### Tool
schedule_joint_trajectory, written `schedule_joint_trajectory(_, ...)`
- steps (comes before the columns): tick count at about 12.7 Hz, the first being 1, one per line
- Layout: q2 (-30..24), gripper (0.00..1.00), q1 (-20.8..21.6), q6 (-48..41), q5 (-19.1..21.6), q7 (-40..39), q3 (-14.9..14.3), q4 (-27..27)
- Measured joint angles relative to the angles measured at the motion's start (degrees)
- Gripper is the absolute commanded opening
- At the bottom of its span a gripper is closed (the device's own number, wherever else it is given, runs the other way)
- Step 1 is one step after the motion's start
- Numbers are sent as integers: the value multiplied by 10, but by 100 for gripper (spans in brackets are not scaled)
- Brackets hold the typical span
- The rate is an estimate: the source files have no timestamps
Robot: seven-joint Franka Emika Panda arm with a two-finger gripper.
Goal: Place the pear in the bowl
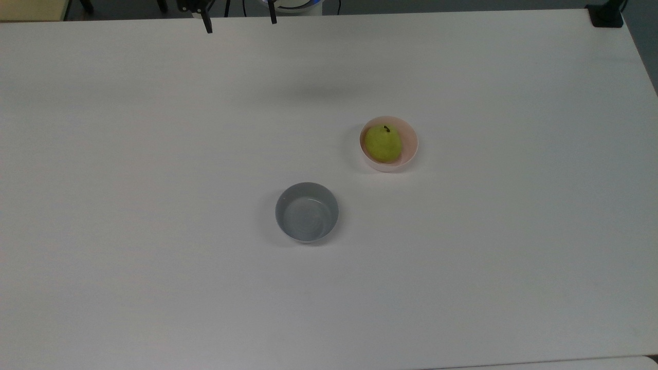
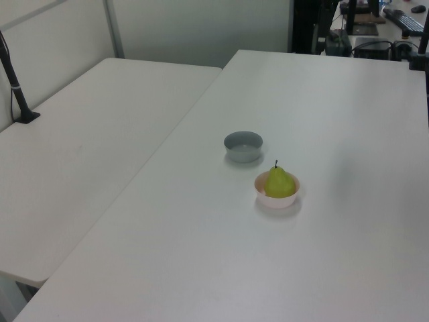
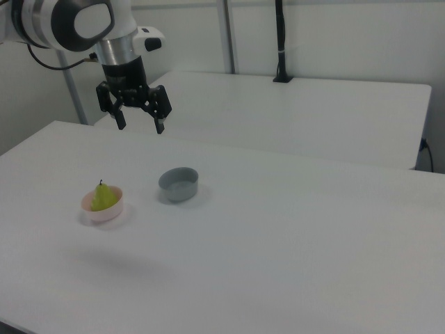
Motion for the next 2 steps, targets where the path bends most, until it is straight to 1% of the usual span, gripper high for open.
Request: schedule_joint_trajectory(2,0,100,0,0,0,0,0,0)
